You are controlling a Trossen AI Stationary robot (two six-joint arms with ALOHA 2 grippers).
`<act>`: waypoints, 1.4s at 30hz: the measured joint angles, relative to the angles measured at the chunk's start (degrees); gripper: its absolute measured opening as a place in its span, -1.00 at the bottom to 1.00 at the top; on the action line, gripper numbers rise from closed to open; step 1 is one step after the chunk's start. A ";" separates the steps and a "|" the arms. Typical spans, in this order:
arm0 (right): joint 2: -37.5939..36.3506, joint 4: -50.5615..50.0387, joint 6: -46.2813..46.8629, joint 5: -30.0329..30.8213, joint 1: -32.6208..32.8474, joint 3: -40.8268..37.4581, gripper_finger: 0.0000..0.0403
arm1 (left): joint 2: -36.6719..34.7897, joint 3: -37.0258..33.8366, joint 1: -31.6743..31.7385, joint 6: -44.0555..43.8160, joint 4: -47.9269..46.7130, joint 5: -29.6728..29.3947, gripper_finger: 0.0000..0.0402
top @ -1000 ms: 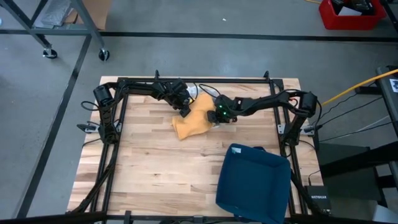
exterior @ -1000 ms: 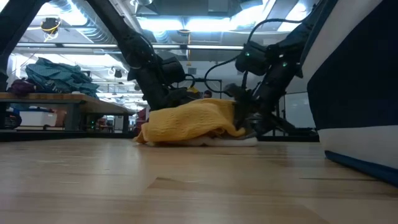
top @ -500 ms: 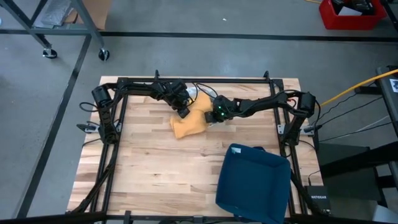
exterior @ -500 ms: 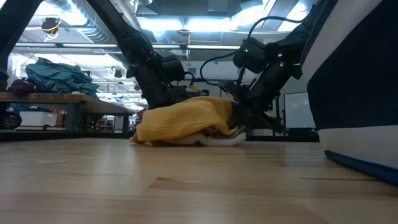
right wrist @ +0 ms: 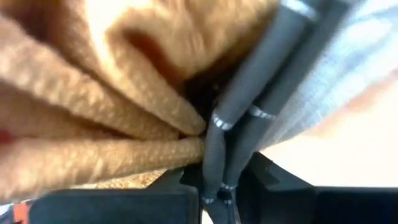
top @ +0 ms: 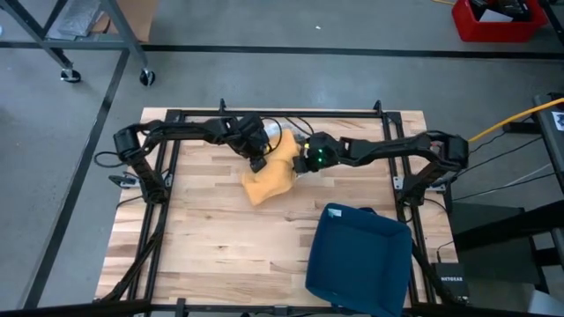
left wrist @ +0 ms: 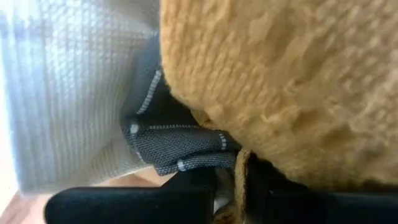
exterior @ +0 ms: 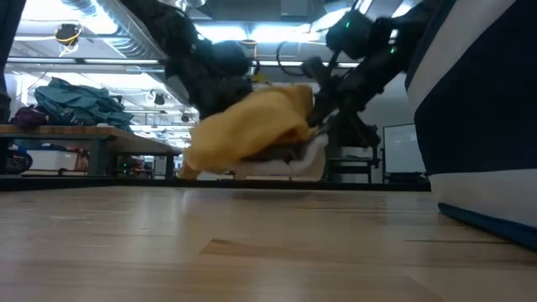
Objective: Fold towel
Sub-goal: Put the stack of towels into the blue bin
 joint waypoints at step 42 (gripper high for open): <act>-20.54 -8.60 31.80 37.16 49.73 0.15 -0.74 | -2.44 10.00 -29.78 -18.58 17.13 -6.10 -0.86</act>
